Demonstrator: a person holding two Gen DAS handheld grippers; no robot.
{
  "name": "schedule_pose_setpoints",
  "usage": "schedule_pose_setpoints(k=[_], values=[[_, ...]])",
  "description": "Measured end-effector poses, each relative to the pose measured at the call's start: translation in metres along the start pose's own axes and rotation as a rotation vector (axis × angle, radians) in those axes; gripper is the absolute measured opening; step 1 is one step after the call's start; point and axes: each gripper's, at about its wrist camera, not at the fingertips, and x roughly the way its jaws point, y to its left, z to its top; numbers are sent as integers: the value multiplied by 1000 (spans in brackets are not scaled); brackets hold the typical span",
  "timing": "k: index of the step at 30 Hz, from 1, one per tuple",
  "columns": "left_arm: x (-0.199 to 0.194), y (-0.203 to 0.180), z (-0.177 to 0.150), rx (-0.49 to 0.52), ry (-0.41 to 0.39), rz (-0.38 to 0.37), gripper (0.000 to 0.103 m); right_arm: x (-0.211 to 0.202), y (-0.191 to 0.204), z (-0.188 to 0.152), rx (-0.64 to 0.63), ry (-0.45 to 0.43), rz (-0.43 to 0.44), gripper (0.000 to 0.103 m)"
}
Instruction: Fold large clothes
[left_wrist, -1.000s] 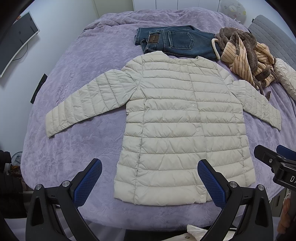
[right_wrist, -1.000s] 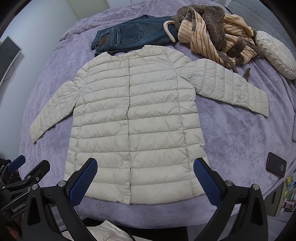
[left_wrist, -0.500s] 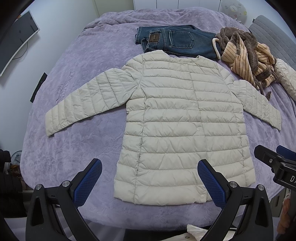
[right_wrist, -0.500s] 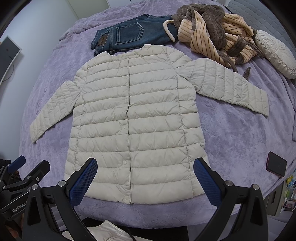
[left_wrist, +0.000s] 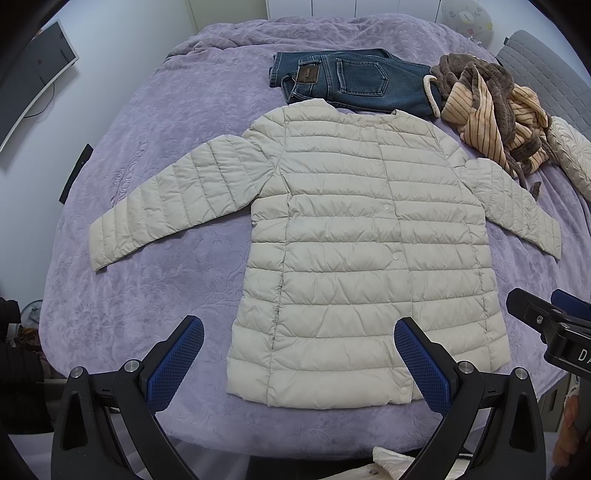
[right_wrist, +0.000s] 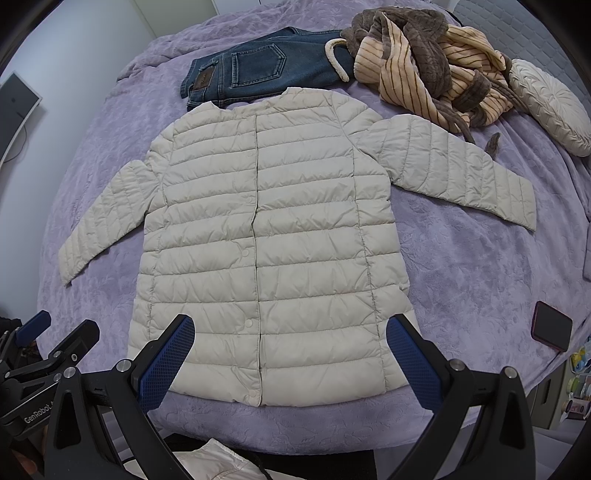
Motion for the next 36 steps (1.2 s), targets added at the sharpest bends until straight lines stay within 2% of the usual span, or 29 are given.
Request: schedule_pose_setpoints(k=[14, 20, 23, 28, 33, 36], values=[[8, 1, -6, -14, 24, -27, 103, 8, 5, -3, -3, 28, -2, 103], [23, 24, 2, -70, 37, -65, 103, 18, 15, -1, -23, 64, 9, 103], [38, 51, 5, -139, 41, -89, 103, 26, 24, 0, -36, 80, 11, 103], [74, 116, 10, -307, 46, -123, 103, 46, 47, 3, -63, 114, 51, 103], [112, 190, 10, -475, 10, -96, 103, 74, 84, 5, -100, 174, 75, 103], [137, 236, 8, -585, -16, -105, 103, 87, 107, 7, -137, 205, 80, 103]])
